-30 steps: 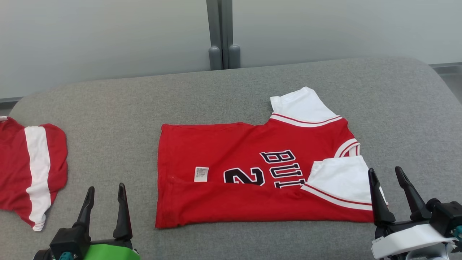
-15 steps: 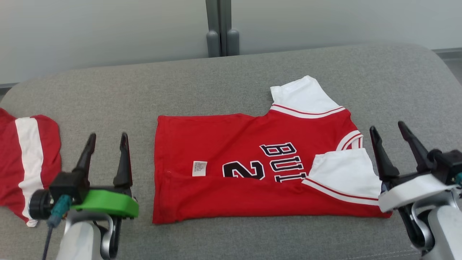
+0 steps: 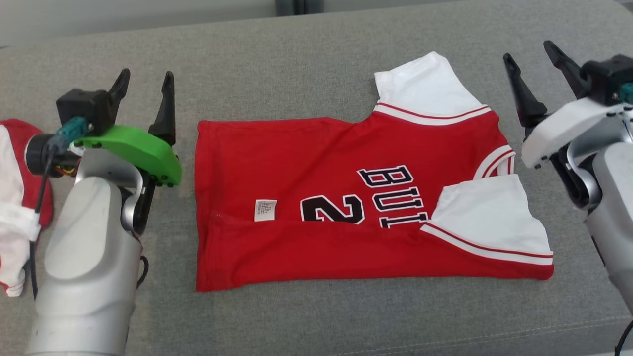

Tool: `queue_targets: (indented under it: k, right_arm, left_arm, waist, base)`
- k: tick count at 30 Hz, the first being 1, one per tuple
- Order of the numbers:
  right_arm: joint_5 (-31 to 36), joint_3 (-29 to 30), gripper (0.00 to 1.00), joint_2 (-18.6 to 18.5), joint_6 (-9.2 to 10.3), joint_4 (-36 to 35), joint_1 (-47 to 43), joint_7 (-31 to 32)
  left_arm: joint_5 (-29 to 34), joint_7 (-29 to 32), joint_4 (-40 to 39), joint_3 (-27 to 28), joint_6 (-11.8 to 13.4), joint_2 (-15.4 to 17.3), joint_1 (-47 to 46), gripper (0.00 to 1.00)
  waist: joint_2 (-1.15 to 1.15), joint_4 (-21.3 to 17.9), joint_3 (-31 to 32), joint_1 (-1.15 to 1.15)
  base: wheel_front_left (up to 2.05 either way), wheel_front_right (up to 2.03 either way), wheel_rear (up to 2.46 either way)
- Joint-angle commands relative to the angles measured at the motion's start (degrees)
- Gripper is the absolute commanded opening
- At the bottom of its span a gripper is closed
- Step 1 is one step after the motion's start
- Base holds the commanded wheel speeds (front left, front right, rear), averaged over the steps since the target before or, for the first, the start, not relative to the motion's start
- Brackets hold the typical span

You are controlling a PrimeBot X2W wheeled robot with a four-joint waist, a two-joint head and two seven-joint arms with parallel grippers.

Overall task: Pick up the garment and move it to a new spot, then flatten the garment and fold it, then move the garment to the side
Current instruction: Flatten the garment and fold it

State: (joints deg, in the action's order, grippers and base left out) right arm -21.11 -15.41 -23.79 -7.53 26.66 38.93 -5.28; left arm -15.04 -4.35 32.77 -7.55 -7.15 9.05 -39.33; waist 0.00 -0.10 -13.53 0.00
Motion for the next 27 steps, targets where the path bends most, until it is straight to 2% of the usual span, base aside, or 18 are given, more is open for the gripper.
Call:
queue_targets:
  k: [1, 7, 15, 27]
  right_arm:
    - [-0.93, -1.28, 1.0, -0.36, 0.08, 1.99, 2.75, 0.67]
    - [-4.86, -7.3, 1.0, -1.05, 0.08, 11.35, 12.03, 2.56]
    - [-9.94, -14.59, 1.0, -0.8, 0.08, 20.54, 20.17, 2.33]
    - [-15.72, -23.25, 1.0, -0.86, 0.08, 28.11, 26.15, -0.75]
  left_arm:
    - [-1.43, 0.66, 1.45, -0.65, -0.36, 0.62, -2.75, 1.0]
    - [-8.42, 7.7, 7.06, -6.88, -0.34, 2.08, -9.53, 1.0]
    - [-17.38, 15.45, 9.98, -13.8, -0.36, 3.35, -14.55, 1.0]
    - [-24.33, 24.29, 11.35, -21.51, -0.36, 4.58, -16.94, 1.0]
  waist:
    - [0.0, 0.19, -4.12, 0.0]
    - [0.0, 0.53, -8.12, 0.0]
    - [0.0, 0.93, -11.53, 0.0]
    - [0.0, 1.27, -12.74, 0.0]
  base:
    - [0.0, 0.0, 0.0]
    - [0.0, 0.0, 0.0]
    - [0.0, 0.0, 0.0]
    - [0.0, 0.0, 0.0]
